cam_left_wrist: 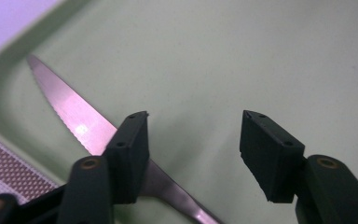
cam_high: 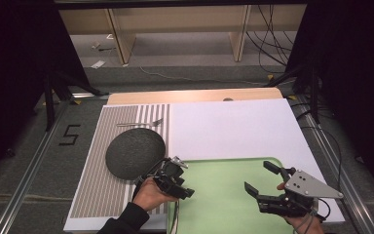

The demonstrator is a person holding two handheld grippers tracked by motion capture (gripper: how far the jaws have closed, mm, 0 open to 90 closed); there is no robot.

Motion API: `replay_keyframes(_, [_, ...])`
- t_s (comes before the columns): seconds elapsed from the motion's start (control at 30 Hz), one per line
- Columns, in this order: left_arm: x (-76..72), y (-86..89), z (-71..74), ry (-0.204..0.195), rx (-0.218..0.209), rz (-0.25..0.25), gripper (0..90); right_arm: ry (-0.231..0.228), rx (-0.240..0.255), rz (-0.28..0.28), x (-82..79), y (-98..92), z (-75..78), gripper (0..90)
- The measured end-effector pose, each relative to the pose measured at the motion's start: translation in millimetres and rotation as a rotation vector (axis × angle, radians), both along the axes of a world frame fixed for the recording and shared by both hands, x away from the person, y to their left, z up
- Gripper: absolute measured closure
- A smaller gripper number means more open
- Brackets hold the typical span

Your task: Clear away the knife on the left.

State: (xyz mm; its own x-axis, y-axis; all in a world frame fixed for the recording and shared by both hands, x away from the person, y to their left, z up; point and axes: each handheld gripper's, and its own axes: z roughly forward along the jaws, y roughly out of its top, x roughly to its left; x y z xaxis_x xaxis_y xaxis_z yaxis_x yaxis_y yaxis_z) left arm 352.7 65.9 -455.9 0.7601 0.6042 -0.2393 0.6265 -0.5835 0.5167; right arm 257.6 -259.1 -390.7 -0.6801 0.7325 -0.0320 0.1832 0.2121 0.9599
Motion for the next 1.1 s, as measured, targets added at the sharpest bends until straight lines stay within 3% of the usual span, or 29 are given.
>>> replay_keyframes(0.6, [-8.6,0.1,20.6,-0.134,-0.083,-0.003,25.4,0.0,0.004,0.0,0.3,-0.3,0.1,16.8])
replay_keyframes(0.93, [-13.0,8.1,29.3,-0.227,-0.197,0.019,19.7,0.0,0.005,0.0,0.2,-0.6,0.2,16.8])
replay_keyframes(1.1, [-16.2,11.6,32.5,-0.259,-0.227,0.013,18.6,-0.002,0.005,0.001,0.2,-0.5,0.1,16.8])
